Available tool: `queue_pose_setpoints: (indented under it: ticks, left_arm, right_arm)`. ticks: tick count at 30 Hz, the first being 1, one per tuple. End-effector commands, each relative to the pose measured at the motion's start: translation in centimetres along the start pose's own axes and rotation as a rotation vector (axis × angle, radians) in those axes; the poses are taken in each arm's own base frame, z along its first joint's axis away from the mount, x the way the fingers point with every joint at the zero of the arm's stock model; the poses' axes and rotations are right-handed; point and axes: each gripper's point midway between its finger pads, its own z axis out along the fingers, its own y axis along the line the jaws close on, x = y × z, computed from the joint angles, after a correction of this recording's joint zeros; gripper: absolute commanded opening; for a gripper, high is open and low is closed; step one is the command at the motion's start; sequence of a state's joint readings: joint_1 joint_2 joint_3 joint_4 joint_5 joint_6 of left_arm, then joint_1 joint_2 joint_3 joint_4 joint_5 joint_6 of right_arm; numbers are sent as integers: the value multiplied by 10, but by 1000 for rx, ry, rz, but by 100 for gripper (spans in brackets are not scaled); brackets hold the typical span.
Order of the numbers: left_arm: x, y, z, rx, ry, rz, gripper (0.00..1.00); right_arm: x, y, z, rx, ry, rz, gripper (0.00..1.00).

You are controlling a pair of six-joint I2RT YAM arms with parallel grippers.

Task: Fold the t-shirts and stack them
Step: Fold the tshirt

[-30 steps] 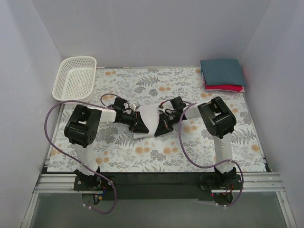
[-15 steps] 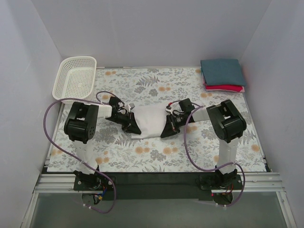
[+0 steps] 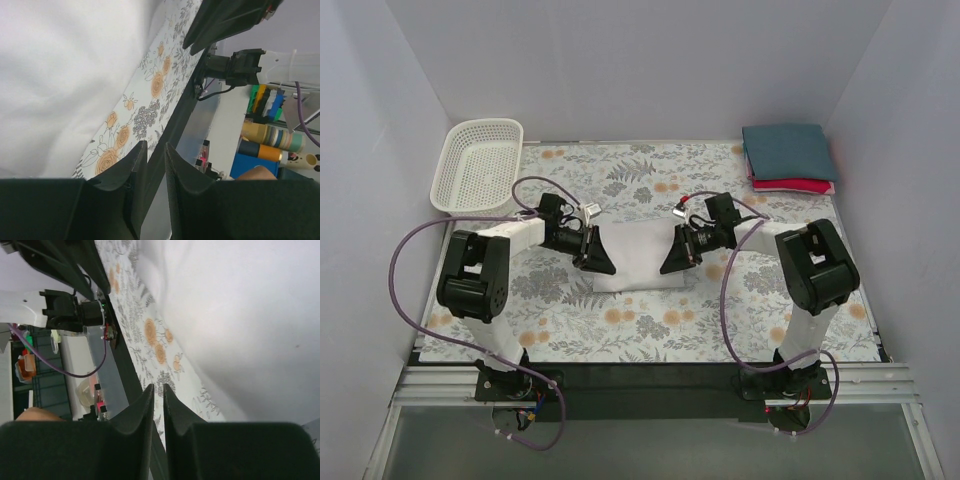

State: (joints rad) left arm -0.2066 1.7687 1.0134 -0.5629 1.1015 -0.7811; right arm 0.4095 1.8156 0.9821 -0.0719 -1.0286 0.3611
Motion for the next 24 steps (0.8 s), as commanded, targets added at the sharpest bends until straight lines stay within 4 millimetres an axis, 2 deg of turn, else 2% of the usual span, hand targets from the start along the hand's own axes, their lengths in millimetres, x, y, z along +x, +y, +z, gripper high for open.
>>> queue_pose_setpoints:
  ticks: [1, 4, 6, 8, 11, 13, 14, 16, 17, 18, 20, 21, 22, 24]
  left_arm:
    - [18, 15, 9, 21, 48, -82, 20]
    - [27, 40, 14, -39, 71, -145, 20]
    - [33, 68, 17, -140, 84, -197, 19]
    - [33, 79, 13, -157, 73, -251, 20]
    - [29, 76, 3, -136, 63, -249, 19]
    - [32, 68, -4, -118, 70, -244, 18]
    - [31, 58, -6, -88, 69, -225, 18]
    - [16, 24, -15, 6, 48, -124, 19]
    - [8, 14, -19, 27, 32, -83, 19]
    - [-14, 1, -25, 36, -3, -15, 20]
    - [-39, -13, -30, 49, -48, 56, 22]
    - [-51, -14, -30, 43, -70, 62, 22]
    - [-76, -12, -30, 28, -121, 68, 22]
    - [-97, -8, -27, 31, -167, 38, 22]
  right_arm:
    - [16, -24, 12, 4, 60, 54, 18]
    - [20, -43, 15, 27, 71, 93, 17]
    - [21, -53, 13, 42, 68, 114, 16]
    - [22, -63, 8, 77, 55, 143, 16]
    - [26, -65, 1, 83, 50, 143, 13]
    - [24, -44, -5, 39, 72, 102, 8]
    - [7, -31, -9, 21, 57, 37, 8]
    - [-27, 7, -23, -13, 1, -119, 9]
    - [-31, 12, -27, -9, -15, -141, 11]
    - [-55, 32, -35, -3, -64, -222, 15]
    - [-83, 37, -40, 33, -114, -283, 17]
    - [-102, 36, -40, 43, -131, -302, 17]
    - [-113, 35, -39, 47, -143, -289, 17]
    - [-132, 22, -30, 37, -146, -253, 15]
